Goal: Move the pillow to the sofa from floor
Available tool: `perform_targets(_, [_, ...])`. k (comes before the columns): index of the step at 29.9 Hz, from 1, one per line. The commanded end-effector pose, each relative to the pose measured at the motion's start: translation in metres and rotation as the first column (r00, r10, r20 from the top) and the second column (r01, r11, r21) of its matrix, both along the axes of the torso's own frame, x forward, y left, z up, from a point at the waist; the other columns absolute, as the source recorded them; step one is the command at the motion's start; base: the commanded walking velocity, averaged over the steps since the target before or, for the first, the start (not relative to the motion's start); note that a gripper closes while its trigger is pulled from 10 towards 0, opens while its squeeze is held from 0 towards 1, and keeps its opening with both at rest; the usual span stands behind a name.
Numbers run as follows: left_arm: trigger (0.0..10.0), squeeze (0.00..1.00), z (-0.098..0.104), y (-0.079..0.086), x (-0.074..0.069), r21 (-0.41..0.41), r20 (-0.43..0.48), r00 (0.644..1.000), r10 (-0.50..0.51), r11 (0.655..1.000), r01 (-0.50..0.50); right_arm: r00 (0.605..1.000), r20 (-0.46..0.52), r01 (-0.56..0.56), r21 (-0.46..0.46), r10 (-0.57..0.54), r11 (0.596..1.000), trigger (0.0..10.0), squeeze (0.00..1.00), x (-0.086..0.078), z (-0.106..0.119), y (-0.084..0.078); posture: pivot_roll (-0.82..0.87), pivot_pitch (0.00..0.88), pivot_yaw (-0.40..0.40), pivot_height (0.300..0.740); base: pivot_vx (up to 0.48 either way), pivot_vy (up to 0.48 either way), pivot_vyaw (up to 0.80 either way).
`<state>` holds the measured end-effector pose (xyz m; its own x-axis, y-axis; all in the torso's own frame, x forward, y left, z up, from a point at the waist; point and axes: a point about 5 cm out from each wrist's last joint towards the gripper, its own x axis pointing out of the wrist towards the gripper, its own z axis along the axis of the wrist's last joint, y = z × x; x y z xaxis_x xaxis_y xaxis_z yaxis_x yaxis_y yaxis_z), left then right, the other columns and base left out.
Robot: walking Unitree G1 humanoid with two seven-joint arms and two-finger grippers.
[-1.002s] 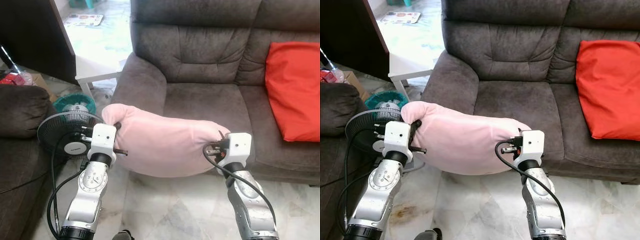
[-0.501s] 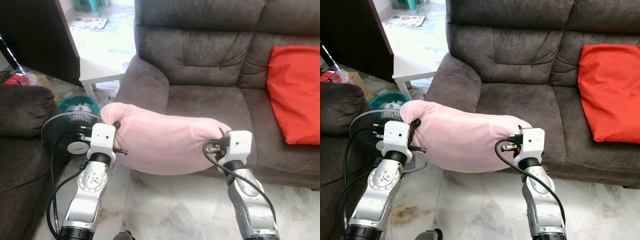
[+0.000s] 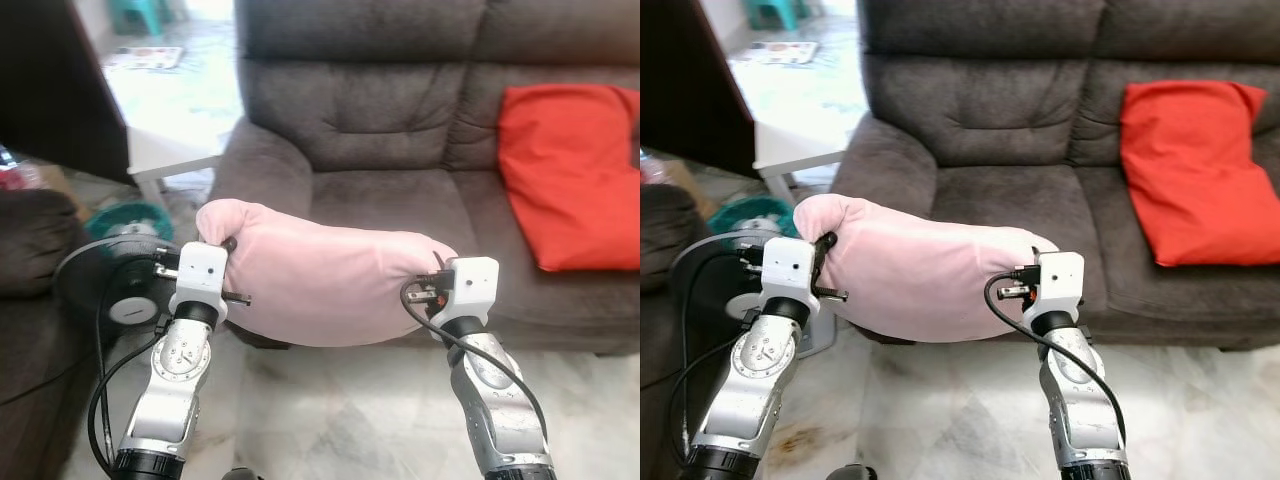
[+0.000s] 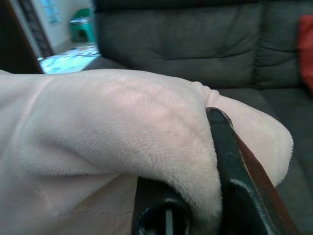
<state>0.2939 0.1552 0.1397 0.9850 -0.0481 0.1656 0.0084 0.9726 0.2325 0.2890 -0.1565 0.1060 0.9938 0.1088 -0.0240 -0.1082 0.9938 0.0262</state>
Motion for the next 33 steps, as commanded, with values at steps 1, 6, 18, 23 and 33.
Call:
perform_targets(1, [10.0, 0.0, 0.01, -0.001, 0.002, 0.011, 0.049, 0.999, -0.001, 1.0, 0.001, 0.997, 0.081, 0.007, 0.0, -0.007, 1.0, 10.0, 0.0, 0.006, 0.015, 0.0, 0.16, 0.06, -0.024, 0.74, 0.0, 0.0, 0.0])
perform_targets(6, [10.0, 0.0, 0.011, -0.001, 0.002, 0.007, 0.052, 0.999, 0.0, 1.0, -0.001, 0.997, 0.075, 0.002, -0.005, -0.001, 1.0, 10.0, 0.0, 0.007, 0.015, 0.002, 0.17, 0.06, -0.027, 0.74, 0.0, 0.0, 0.0])
perform_targets(18, [10.0, 0.0, 0.024, 0.0, 0.002, 0.018, 0.099, 0.995, -0.009, 1.0, 0.007, 0.995, 0.103, 0.006, -0.001, -0.006, 1.0, 10.0, 0.0, 0.01, 0.02, 0.002, 0.18, 0.07, -0.033, 0.74, 0.069, 0.0, 0.0])
perform_targets(23, [10.0, 0.0, 0.038, -0.003, 0.002, 0.036, 0.162, 0.987, -0.017, 0.999, 0.011, 0.989, 0.147, -0.001, -0.008, 0.002, 1.0, 10.0, 0.0, 0.012, 0.03, 0.005, 0.18, 0.074, -0.034, 0.74, 0.277, 0.0, 0.0])
perform_targets(33, [10.0, 0.0, 0.052, -0.005, 0.003, 0.06, 0.212, 0.977, -0.03, 0.998, 0.018, 0.98, 0.199, -0.005, 0.02, 0.001, 1.0, 10.0, 0.0, 0.015, 0.042, 0.007, 0.18, 0.08, -0.033, 0.74, 0.279, 0.0, -0.06])
